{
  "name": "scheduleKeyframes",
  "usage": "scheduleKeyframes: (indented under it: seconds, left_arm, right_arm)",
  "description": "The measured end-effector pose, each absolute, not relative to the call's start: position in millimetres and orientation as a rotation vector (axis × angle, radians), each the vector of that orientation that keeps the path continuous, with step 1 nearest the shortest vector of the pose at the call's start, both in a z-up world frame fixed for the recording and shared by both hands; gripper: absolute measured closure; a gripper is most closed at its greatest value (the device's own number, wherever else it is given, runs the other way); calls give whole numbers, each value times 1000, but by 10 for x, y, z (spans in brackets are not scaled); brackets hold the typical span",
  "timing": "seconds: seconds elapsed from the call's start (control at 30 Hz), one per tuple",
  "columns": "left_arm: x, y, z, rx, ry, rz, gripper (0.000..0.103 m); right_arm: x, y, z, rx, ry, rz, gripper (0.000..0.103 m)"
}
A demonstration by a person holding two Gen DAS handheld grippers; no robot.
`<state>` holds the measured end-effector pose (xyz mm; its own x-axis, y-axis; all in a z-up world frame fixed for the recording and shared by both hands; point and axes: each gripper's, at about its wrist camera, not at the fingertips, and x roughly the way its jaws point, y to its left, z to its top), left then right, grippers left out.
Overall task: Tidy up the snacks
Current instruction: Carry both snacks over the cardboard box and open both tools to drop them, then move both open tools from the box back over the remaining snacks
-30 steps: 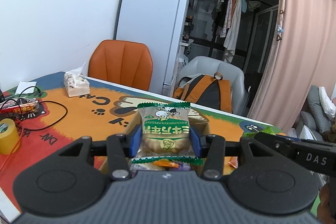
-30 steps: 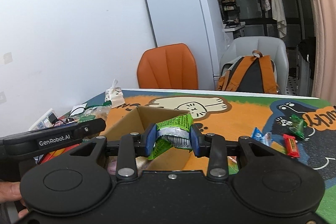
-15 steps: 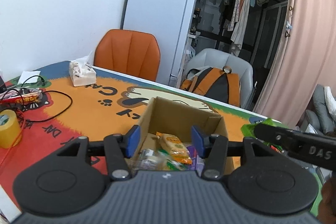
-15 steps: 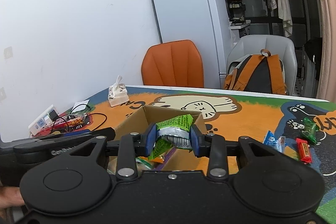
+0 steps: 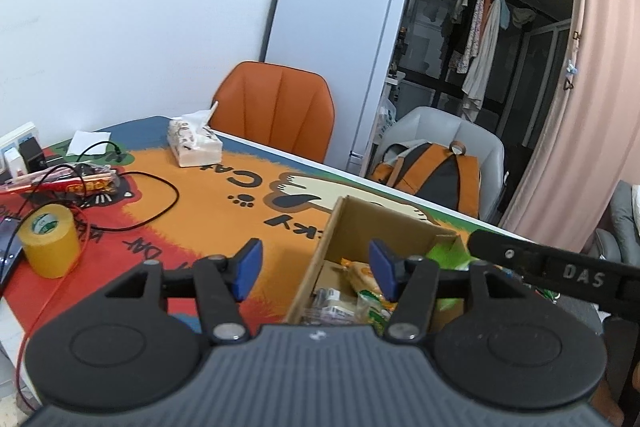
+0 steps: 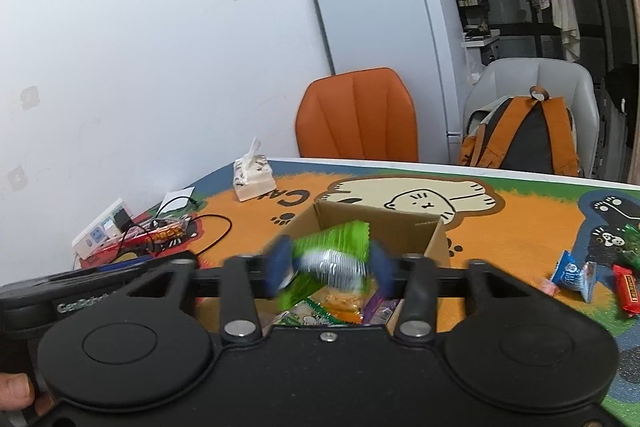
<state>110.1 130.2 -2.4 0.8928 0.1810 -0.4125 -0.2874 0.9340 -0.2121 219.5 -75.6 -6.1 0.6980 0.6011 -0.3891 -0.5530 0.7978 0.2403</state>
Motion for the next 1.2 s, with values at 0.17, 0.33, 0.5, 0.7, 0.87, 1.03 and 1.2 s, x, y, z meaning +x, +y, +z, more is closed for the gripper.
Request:
scheduleKeyframes:
  seconds: [0.17,0.33,0.5,0.7,0.87,1.03,1.2]
  left_arm:
    - [1090,1244,-4,-273,397,234,28]
    - [1105,1147,-27,-263,403,220,19]
    - [1144,1043,-61,-268,427,200,17]
    - [1165,811,-71,-246,436,145,15]
    - [1196,550,-65,-222,434,97,13]
    - [1235,267,-56,-186,432,63,7]
    - [1283,49,-68,-163,456,2,5]
  right_arm:
    - [2161,-889,-59,125,473,619,44]
    - [2119,-1083,-99,120,483,589,42]
    - [2098,-1262,-157,118,508,558,39]
    - [2052,-1513,-219,124,526,515,27]
    - [1998,-1855,-263,150,531,459,23]
    - [1927,-2133,-262,144,518,419,11]
    - [1878,-2389,-283,159,515,384,4]
